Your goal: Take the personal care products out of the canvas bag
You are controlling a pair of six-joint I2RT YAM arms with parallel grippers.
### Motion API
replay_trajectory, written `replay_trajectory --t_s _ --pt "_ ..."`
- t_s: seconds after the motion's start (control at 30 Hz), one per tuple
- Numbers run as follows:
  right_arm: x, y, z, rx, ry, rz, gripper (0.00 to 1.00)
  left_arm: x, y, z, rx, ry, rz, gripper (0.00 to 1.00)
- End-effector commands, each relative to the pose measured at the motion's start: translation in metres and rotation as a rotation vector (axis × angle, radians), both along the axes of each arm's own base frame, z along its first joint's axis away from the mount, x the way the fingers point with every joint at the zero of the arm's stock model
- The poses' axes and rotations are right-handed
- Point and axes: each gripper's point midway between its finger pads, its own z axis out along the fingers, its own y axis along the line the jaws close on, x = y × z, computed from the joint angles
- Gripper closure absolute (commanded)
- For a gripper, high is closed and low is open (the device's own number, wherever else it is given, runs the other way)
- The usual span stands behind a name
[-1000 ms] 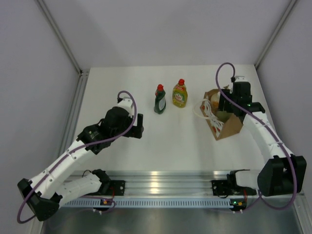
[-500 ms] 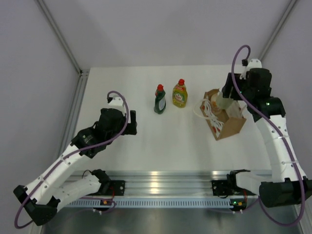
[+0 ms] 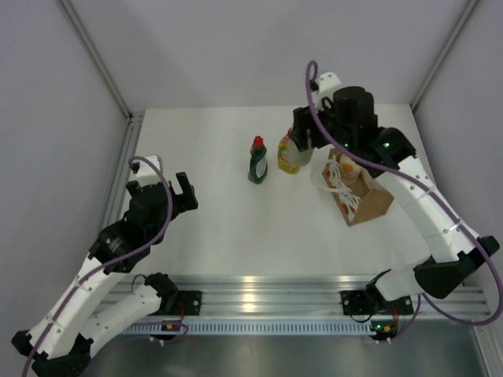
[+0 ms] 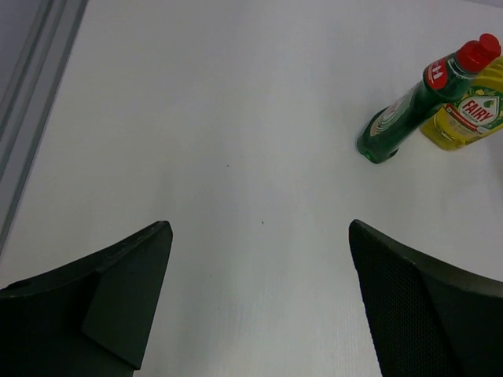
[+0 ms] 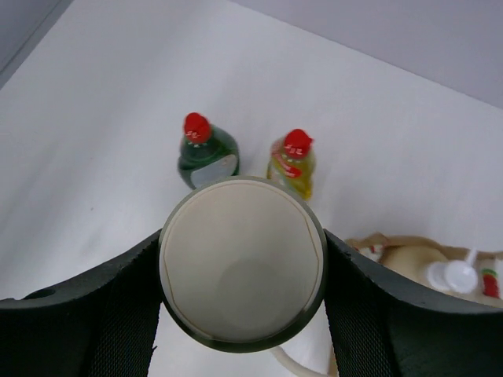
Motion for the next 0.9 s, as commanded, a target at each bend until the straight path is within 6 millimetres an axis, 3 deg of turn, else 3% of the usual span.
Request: replay_trajectory --t_s 0.0,0.03,0.07,0.1,0.13,0.3,0.4,0.57,0.6,0.67,0.7,0.87 --pt "-0.007 0.059 0.055 0.105 -0.195 0.143 1.0 -0.003 0.021 0.012 -0.025 -0.067 0.099 0.02" --pt "-0.015 0.08 0.053 0.12 -0.209 0.193 1.0 -0.004 0.024 0.015 -0.031 -0.08 0.115 0.02" --pt "-0.013 0.094 0.066 0.169 -0.272 0.211 1.0 -0.006 0.029 0.017 -0.037 -0.092 0.133 0.02" --pt "-0.014 0.103 0.064 0.184 -0.287 0.228 1.0 -0.007 0.034 0.018 -0.04 -0.103 0.153 0.02" --pt "-0.014 0.118 0.045 0.178 -0.269 0.244 1.0 -0.011 0.038 0.023 -0.055 -0.125 0.162 0.02" --pt "-0.002 0.167 0.02 0.26 -0.312 0.302 1.0 -0.015 0.044 0.026 -0.067 -0.147 0.18 0.02" --pt "0.0 0.206 -0.001 0.283 -0.335 0.359 1.0 -0.014 0.044 0.025 -0.06 -0.143 0.179 0.02" --pt "0.012 0.243 -0.033 0.273 -0.318 0.365 1.0 -0.014 0.044 0.025 -0.059 -0.142 0.179 0.02" --pt "0.012 0.254 -0.05 0.267 -0.3 0.378 1.0 -0.014 0.044 0.025 -0.058 -0.142 0.18 0.02" --pt "0.015 0.264 -0.056 0.284 -0.321 0.379 1.0 -0.014 0.044 0.025 -0.059 -0.142 0.179 0.02" --pt "0.018 0.272 -0.072 0.271 -0.303 0.381 1.0 -0.014 0.044 0.025 -0.059 -0.142 0.179 0.02" --pt "0.018 0.297 -0.11 0.236 -0.283 0.416 1.0 -0.013 0.043 0.024 -0.058 -0.139 0.176 0.02"
